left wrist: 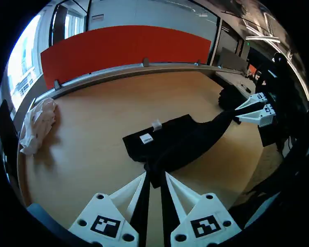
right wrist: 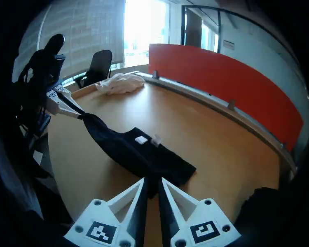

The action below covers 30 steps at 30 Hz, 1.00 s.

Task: Fold towel

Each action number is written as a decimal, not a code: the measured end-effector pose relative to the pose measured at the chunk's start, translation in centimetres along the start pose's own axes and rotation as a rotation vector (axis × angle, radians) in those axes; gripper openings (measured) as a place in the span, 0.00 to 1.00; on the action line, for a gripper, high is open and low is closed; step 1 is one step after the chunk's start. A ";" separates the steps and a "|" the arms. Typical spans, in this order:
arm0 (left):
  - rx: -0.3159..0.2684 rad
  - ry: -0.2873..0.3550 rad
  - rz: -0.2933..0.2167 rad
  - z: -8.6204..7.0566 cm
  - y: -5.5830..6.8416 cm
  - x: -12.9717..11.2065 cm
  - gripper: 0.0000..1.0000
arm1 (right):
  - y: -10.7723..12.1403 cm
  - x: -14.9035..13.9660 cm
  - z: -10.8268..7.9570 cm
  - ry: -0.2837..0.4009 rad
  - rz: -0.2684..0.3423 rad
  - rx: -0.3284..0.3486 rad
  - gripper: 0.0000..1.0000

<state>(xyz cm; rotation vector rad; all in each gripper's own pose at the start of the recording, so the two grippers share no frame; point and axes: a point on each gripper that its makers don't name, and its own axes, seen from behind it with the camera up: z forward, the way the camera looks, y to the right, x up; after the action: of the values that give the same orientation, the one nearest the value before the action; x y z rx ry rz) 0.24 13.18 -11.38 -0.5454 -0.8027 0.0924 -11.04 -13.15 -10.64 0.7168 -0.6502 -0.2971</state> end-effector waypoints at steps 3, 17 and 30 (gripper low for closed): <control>-0.003 -0.001 -0.001 -0.3 0.0 0.0 0.16 | -0.2 0.1 -0.2 0.002 0.003 0.003 0.15; -0.004 -0.008 -0.010 -0.7 0.2 -0.5 0.16 | -0.8 -0.1 -0.3 -0.002 0.002 0.007 0.15; 0.002 -0.005 -0.021 0.9 0.0 -0.4 0.16 | -0.4 -1.0 0.5 -0.028 0.010 0.000 0.15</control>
<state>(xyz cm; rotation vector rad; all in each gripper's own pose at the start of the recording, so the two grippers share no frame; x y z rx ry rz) -0.69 13.46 -11.16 -0.5350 -0.8128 0.0753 -12.12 -13.28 -11.04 0.7097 -0.6802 -0.2983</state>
